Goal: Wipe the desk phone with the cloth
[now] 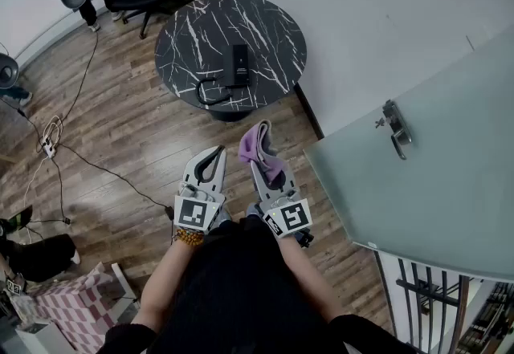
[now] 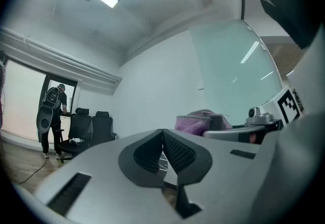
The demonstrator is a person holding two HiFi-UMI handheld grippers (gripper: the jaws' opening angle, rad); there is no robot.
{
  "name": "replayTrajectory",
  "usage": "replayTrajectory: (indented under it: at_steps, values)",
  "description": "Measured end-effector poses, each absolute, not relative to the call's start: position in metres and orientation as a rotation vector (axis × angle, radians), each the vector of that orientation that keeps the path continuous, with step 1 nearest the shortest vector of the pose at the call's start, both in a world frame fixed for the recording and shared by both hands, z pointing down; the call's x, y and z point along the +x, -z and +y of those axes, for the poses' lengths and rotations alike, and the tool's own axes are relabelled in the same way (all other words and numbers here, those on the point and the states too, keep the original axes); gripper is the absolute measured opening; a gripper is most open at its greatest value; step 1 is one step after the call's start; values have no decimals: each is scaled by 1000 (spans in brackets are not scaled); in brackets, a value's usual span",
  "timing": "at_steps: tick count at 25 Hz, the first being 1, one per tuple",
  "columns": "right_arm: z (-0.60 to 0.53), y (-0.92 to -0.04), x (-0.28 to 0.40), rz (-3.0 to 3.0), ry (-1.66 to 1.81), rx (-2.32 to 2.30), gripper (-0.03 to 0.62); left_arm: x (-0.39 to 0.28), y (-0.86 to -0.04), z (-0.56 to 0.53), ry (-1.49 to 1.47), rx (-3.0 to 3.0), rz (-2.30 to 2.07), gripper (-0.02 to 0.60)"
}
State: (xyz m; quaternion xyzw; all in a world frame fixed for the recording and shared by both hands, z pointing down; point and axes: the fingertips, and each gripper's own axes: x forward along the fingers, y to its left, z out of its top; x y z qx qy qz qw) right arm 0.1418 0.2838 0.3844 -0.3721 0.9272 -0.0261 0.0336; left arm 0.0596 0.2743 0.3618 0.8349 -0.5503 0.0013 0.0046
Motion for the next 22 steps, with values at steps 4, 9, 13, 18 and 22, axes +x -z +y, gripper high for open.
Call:
replayTrajectory:
  at_steps: [4,9,13,18,22]
  values:
    - [268,-386,133,2860,62,-1169,80,49,-368,264,14,2638,-1692,14]
    - [253,-380,123,2856,49,-1170,81,34,-370,247,9,2652,-1698,14]
    - [231,-377,112,2862,41,-1163,81,25,-369,229,10,2669,-1683,14]
    - [185,-388,101,2852,65,-1182,81,10,-373,189,-26,2666,-1688,14]
    - [145,-396,89,2862,72,-1195,81,-2,-382,156,-38,2686,-1653,14]
